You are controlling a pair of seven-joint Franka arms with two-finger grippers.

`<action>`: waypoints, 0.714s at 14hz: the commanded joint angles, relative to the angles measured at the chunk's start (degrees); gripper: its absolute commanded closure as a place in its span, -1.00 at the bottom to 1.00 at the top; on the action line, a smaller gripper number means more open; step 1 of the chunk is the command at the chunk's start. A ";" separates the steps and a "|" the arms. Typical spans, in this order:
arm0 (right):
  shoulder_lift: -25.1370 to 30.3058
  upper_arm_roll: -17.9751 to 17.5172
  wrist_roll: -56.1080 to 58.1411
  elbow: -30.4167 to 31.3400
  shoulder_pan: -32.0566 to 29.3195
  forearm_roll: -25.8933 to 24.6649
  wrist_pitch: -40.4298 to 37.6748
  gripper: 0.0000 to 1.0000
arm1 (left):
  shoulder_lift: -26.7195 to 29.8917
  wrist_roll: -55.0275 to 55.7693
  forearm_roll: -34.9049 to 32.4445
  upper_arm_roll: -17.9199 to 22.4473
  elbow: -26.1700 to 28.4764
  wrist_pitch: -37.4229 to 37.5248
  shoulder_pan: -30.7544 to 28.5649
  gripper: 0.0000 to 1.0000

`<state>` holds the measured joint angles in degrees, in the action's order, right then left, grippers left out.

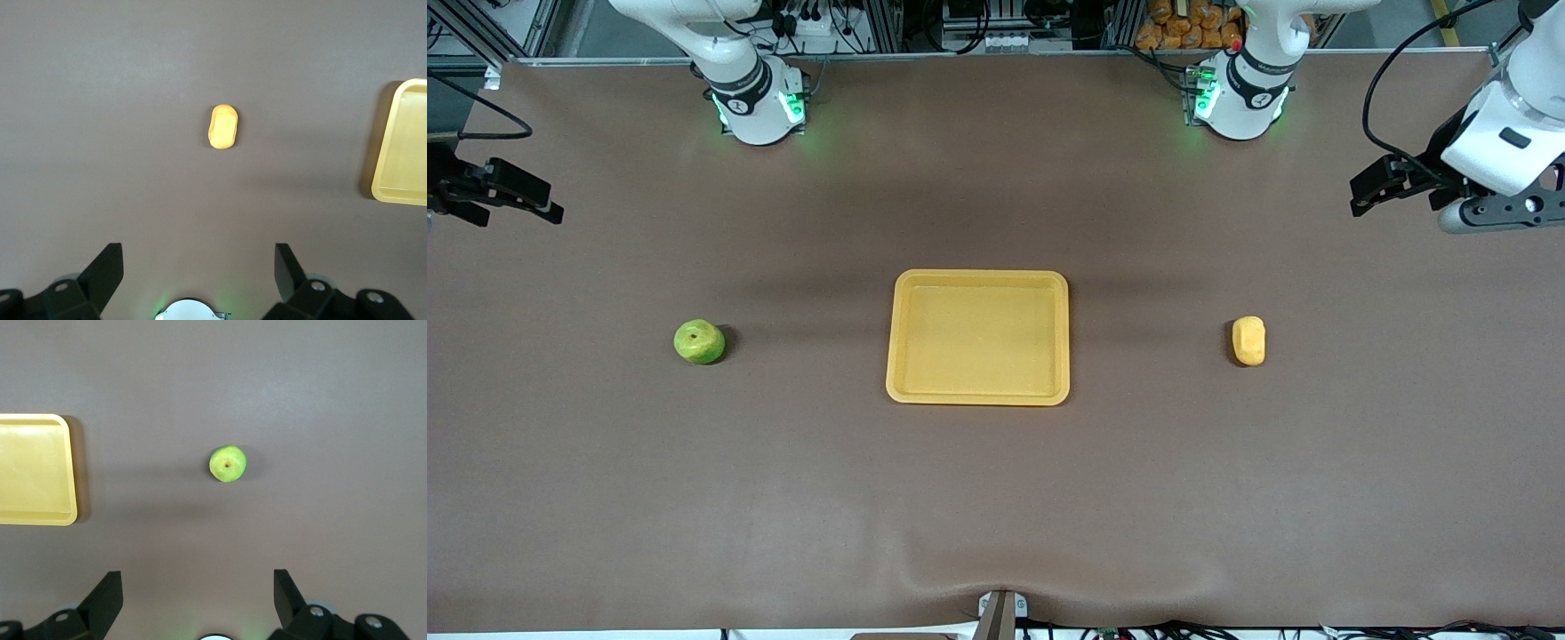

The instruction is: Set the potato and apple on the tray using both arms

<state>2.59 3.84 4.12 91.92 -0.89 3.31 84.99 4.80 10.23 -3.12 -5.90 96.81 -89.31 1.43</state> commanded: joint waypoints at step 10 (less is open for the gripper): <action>-0.84 -0.67 2.12 -1.49 -0.78 0.21 -0.79 -1.00 | -10.68 -0.91 0.13 0.09 -0.04 -5.34 -0.37 -1.00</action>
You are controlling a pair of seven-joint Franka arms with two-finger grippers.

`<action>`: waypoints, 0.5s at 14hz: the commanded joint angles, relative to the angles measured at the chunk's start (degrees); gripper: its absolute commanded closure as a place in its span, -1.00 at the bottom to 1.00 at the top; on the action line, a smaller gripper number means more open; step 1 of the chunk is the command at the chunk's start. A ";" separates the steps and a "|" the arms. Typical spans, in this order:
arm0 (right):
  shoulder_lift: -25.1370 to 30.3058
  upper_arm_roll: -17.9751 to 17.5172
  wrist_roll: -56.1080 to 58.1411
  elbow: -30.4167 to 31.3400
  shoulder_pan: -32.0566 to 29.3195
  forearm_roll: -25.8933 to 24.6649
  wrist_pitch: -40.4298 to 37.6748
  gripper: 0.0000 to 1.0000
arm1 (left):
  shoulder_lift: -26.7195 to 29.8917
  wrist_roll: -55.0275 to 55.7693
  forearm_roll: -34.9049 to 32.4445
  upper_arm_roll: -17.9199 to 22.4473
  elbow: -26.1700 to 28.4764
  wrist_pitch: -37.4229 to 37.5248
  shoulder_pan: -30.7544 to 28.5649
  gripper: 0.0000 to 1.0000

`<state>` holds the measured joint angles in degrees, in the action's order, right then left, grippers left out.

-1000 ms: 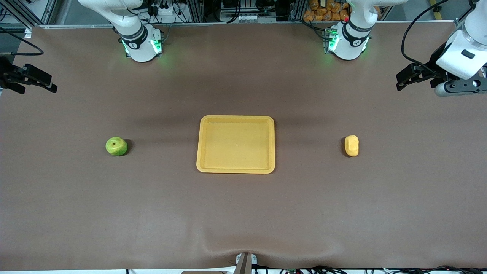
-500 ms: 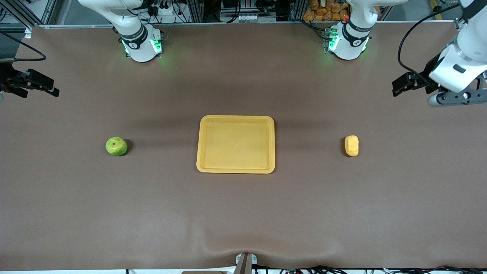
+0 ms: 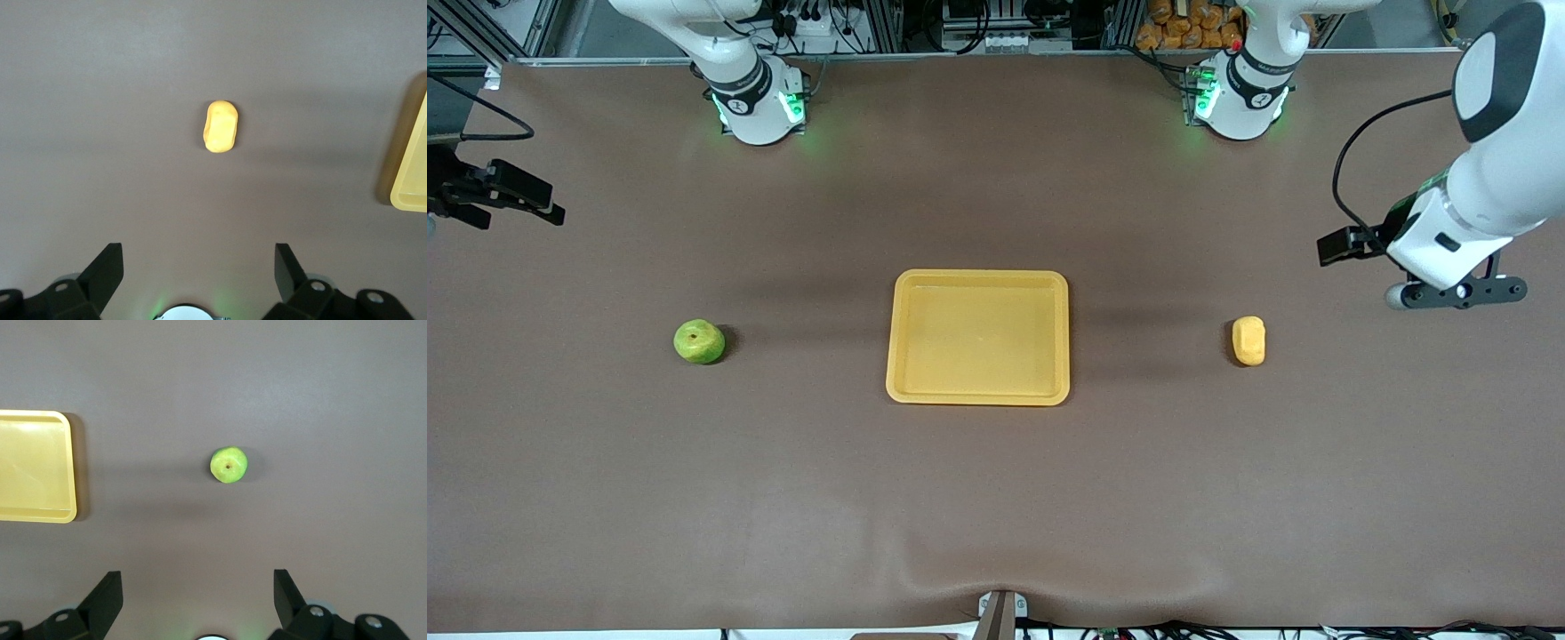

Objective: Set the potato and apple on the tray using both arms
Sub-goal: 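Move the left gripper to the potato while the right gripper reaches the apple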

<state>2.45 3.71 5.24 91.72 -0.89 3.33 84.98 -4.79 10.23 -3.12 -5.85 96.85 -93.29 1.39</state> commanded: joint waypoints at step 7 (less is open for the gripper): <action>-0.69 -0.73 1.61 -1.10 -0.08 -0.16 -0.78 -1.00 | -2.06 -0.82 0.13 0.14 11.50 -19.27 -1.03 -1.00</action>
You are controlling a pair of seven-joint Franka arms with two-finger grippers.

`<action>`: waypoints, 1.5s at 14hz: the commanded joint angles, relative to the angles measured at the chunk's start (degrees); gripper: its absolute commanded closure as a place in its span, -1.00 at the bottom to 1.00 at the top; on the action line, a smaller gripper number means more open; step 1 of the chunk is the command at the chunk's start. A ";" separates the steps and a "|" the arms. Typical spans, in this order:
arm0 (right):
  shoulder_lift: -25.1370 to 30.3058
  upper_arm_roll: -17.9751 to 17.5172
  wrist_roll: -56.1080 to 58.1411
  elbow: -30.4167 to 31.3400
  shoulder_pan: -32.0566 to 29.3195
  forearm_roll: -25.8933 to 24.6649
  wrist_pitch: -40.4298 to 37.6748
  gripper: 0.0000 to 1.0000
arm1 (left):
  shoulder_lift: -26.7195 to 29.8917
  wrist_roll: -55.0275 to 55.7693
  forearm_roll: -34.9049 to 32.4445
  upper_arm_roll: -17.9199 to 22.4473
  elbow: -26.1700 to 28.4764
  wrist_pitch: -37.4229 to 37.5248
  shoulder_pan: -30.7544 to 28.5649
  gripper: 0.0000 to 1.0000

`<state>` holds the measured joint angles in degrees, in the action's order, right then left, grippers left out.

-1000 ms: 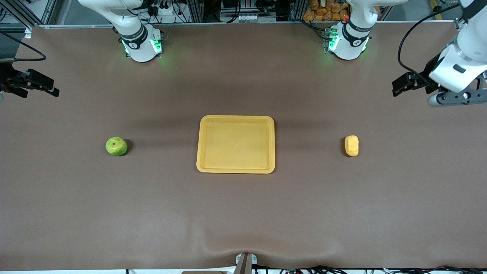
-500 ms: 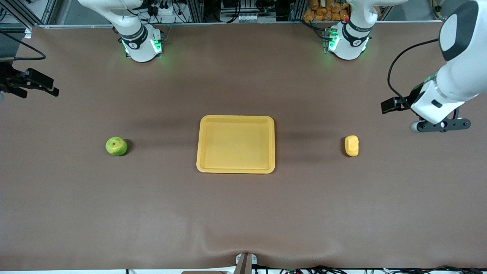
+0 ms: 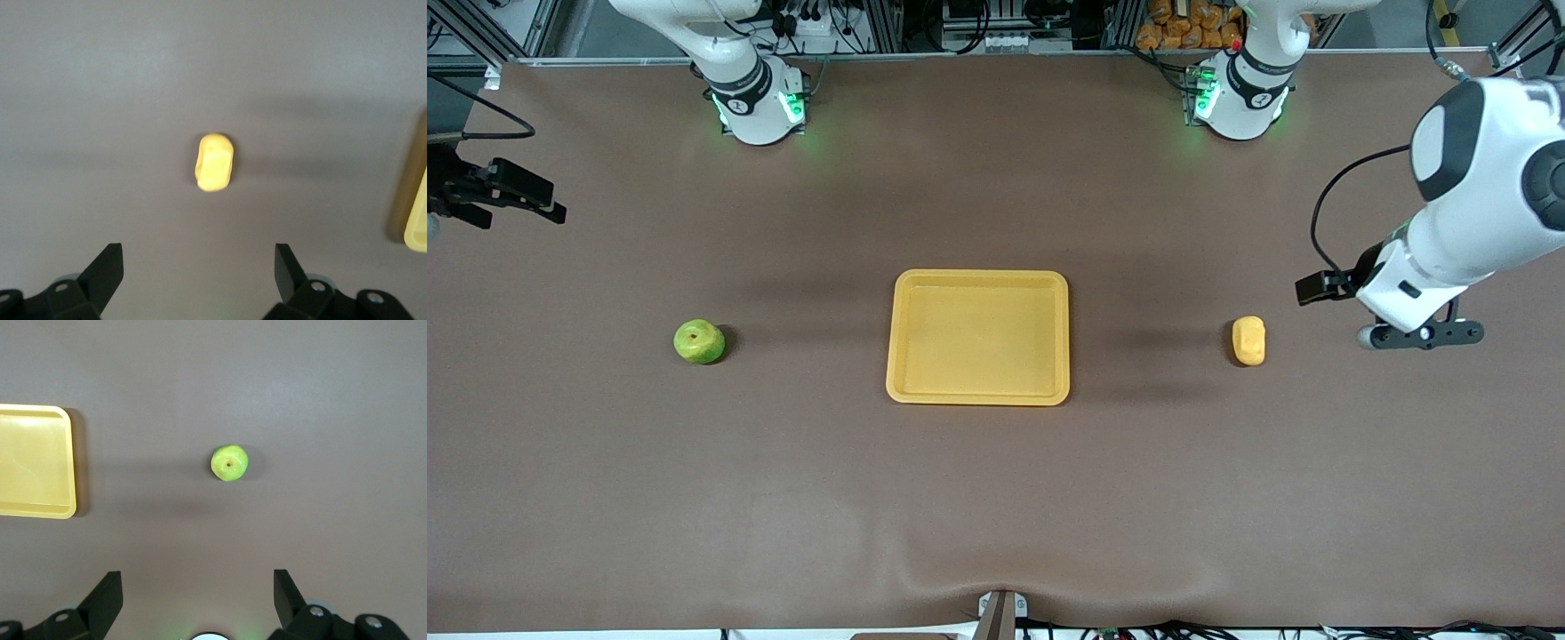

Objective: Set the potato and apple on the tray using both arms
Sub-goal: 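Move the left gripper to the potato while the right gripper reaches the apple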

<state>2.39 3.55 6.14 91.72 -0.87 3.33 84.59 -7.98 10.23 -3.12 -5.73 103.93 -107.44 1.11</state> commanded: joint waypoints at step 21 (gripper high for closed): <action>-14.70 -0.47 8.45 7.93 -4.84 1.51 13.56 -1.00 | -11.88 -0.03 0.13 0.01 17.89 -34.94 -0.84 -1.00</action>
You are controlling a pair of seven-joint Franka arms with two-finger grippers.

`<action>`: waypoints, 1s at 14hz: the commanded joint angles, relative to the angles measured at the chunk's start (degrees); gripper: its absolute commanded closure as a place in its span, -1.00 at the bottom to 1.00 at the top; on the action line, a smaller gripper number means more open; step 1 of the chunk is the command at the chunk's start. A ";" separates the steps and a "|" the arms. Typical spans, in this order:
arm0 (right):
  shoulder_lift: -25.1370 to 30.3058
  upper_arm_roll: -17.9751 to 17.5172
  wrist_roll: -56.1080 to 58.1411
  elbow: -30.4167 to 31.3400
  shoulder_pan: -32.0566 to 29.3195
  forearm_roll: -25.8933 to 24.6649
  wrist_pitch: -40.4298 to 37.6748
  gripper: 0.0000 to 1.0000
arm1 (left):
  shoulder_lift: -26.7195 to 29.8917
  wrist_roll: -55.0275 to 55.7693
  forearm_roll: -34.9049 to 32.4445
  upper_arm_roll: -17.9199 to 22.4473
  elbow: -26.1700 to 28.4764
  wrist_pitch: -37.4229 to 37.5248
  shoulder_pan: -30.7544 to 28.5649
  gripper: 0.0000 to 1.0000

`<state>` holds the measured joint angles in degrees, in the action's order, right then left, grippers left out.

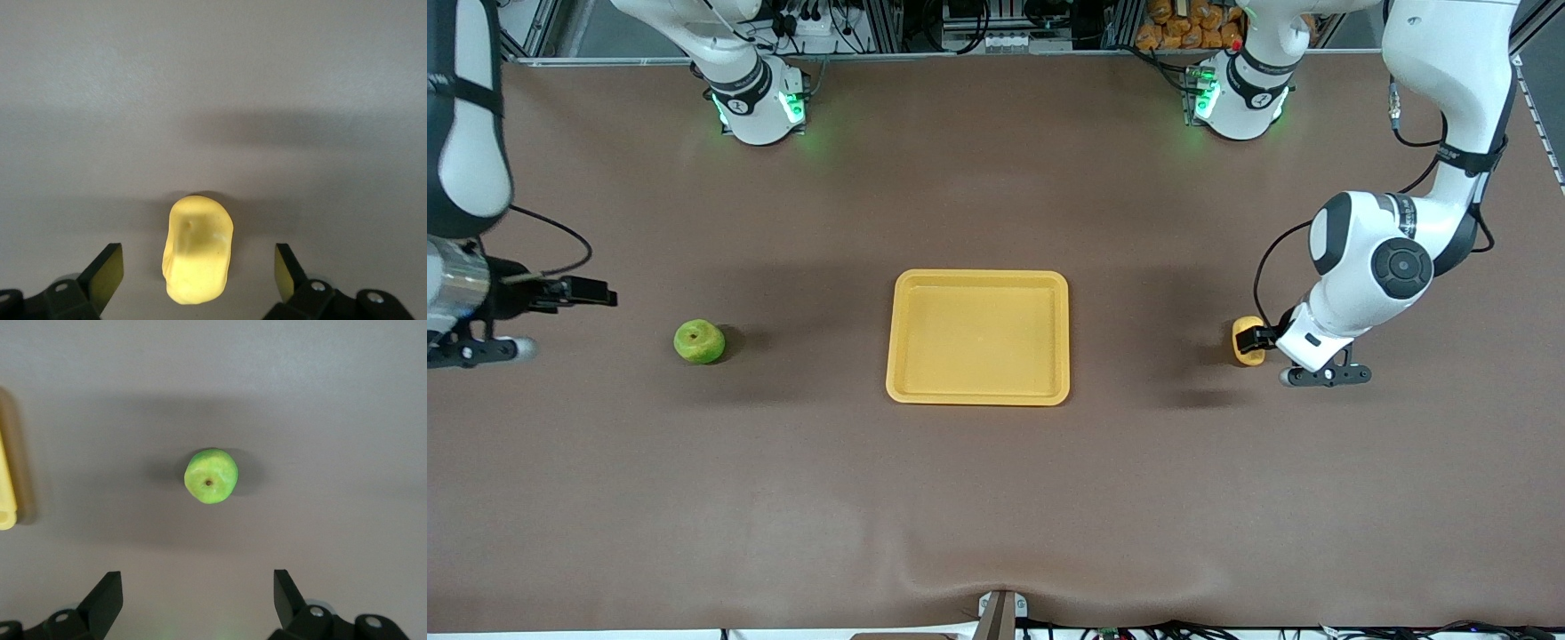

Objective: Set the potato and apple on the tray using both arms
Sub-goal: 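Move the left gripper to the potato while the right gripper reaches the apple, then lower and close the left gripper on the potato while the right grips the apple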

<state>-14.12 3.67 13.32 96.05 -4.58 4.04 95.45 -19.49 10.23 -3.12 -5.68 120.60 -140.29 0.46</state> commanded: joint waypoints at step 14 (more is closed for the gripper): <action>-7.76 -0.68 24.37 15.28 -1.05 0.62 28.80 -1.00 | -4.07 -0.03 0.13 -0.03 1.56 -3.15 -0.99 -0.80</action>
<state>-22.44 3.68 35.58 108.21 -4.89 4.06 120.83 -23.43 10.23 -3.12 -5.54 121.63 -142.44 -0.42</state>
